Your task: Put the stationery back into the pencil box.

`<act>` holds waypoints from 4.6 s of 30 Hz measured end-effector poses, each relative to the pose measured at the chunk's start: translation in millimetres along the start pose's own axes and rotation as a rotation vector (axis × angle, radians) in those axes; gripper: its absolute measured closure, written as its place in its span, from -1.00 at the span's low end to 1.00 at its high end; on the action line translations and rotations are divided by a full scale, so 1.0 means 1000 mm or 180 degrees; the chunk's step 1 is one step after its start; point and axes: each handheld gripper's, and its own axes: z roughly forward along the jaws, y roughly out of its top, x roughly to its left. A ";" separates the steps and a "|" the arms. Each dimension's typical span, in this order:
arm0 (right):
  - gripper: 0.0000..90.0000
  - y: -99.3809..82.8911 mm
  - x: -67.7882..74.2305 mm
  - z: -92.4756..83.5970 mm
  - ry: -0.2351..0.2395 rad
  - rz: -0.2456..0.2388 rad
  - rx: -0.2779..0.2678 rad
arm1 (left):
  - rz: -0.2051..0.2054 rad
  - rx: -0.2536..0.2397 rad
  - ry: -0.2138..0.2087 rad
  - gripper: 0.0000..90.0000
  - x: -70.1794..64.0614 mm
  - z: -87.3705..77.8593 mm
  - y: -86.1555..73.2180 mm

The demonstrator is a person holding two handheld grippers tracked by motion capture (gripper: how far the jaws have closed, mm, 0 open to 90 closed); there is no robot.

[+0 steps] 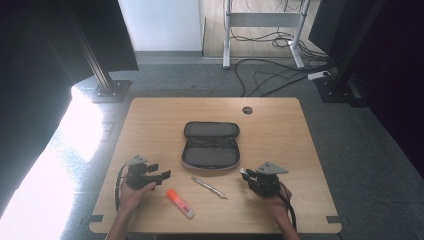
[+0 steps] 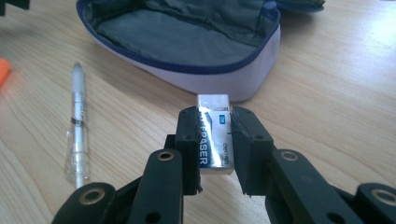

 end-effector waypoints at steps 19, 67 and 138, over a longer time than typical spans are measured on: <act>0.62 0.019 0.002 -0.004 -0.0033 -0.0046 -0.0160 | -0.0014 0.0015 -0.0067 -0.39 0.000 0.002 0.000; 0.62 0.065 -0.003 0.010 -0.0004 0.0029 -0.0299 | 0.0001 0.0115 -0.0040 -0.39 -0.004 0.006 -0.002; 0.61 0.069 -0.008 0.093 -0.0264 -0.0124 0.0329 | 0.0022 0.0164 -0.0076 -0.39 -0.005 0.008 -0.002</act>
